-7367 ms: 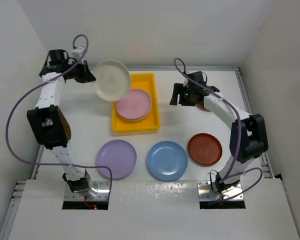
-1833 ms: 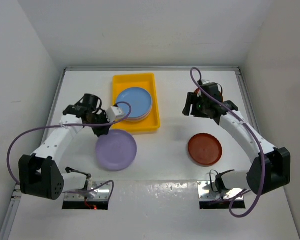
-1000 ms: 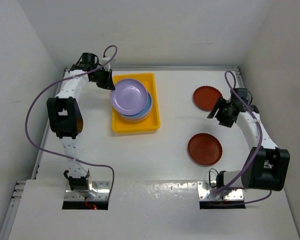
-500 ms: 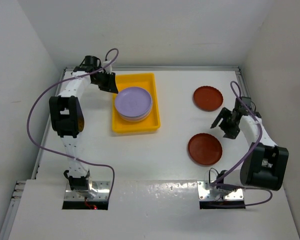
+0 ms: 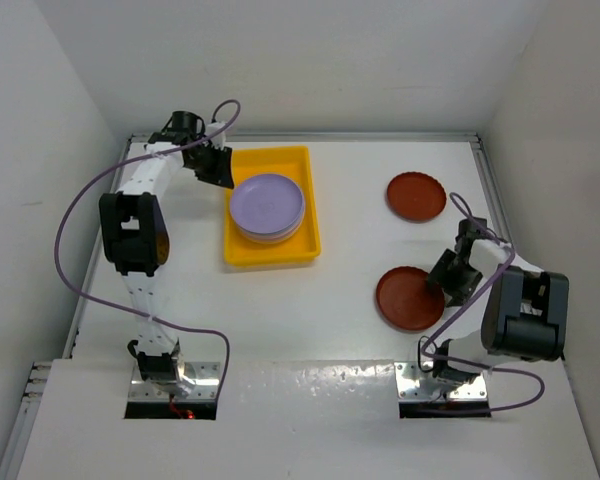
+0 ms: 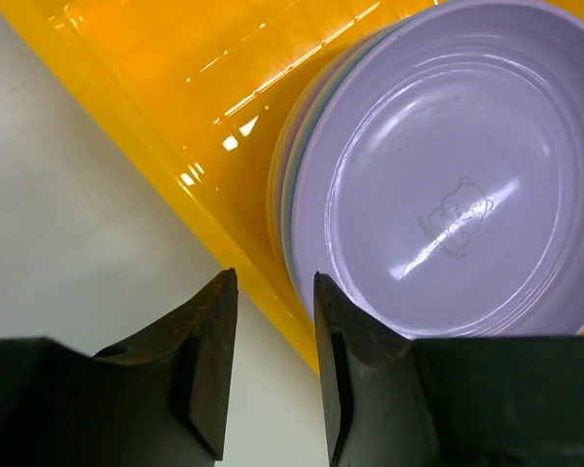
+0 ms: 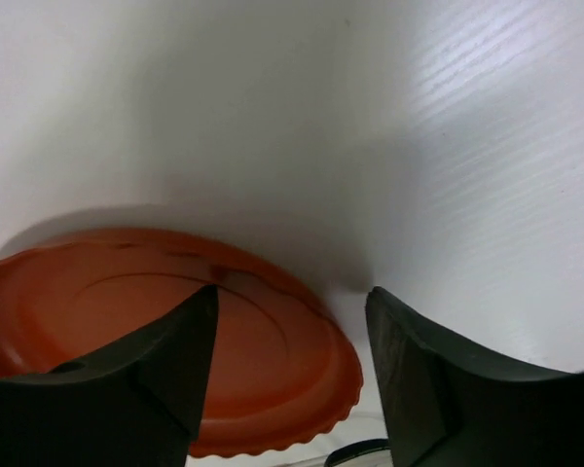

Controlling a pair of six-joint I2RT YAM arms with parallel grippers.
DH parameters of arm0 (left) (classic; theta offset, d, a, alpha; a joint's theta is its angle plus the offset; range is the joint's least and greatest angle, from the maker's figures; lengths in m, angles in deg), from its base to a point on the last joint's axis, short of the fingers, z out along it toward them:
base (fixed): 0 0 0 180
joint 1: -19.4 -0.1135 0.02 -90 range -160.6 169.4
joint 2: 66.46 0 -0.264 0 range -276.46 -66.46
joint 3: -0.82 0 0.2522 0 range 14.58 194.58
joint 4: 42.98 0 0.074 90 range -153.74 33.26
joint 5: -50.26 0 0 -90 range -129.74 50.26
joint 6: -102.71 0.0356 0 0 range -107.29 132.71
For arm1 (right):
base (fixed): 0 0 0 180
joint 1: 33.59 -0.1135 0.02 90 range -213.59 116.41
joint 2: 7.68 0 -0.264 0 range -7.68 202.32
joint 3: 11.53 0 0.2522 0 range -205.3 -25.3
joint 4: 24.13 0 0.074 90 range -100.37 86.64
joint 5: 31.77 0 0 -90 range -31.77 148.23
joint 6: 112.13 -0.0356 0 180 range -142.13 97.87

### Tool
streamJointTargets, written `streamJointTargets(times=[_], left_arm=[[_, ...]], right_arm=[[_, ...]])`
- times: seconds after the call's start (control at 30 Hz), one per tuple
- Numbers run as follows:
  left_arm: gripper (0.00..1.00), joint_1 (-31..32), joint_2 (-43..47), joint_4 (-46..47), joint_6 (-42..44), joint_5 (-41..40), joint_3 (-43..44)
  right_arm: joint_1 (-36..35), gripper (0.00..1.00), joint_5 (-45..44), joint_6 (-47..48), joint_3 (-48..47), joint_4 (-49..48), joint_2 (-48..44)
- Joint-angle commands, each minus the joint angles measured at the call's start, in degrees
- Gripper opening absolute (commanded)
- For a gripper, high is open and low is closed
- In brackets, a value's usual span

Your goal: Place the plates into the plastic bin on the countertop

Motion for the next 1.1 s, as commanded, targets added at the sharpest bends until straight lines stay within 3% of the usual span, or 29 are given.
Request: streamJointTargets(times=[0.0, 0.1, 0.13, 0.17, 0.3, 0.5, 0.6, 0.7, 0.9, 1.07], left_arm=[[0.4, 0.39, 5.87, -0.13, 1.43, -1.36, 2.4], [0.41, -0.13, 6.75, -0.66, 2.57, -2.58, 2.4], [0.41, -0.14, 7.54, -0.66, 3.18, -2.59, 2.4], [0.41, -0.14, 8.24, -1.27, 3.18, -3.11, 2.4], [0.41, -0.75, 9.65, -1.79, 3.71, -3.72, 1.26], [0.42, -2.42, 11.93, -2.33, 4.24, -4.87, 0.11], [0.42, -3.74, 12.99, -2.33, 4.24, -6.88, -0.94], [0.42, -5.83, 13.52, -2.33, 4.24, -8.47, -2.17], [0.42, -9.71, 14.66, -2.33, 3.1, -9.18, -5.24], [0.42, -12.08, 16.33, -2.33, 3.1, -10.32, -8.49]], right_arm=[[-0.53, 0.58, -2.05, -0.56, 2.35, -3.75, 1.55], [-1.32, 0.43, -2.66, 0.41, 3.76, -5.77, 2.08], [-1.67, 0.36, -2.4, 1.11, 4.46, -5.87, 1.82], [-1.93, 0.22, -2.32, 1.37, 4.64, -6.22, 1.12], [-4.3, 0.0, -3.36, 3.48, 5.52, -7.8, -2.21], [-8.61, 0.0, -2.41, 6.3, 3.34, -5.96, -10.54], [-10.72, 0.0, -0.12, 4.38, -1.5, -3.67, -14.79], [-13.62, 0.0, -0.55, 2.18, -12.54, -2.97, -16.82], [-22.13, 0.0, -0.92, 0.24, -34.95, -3.93, -7.6], [-29.43, 0.0, 3.22, -2.57, -54.98, -7.28, 11.79]])
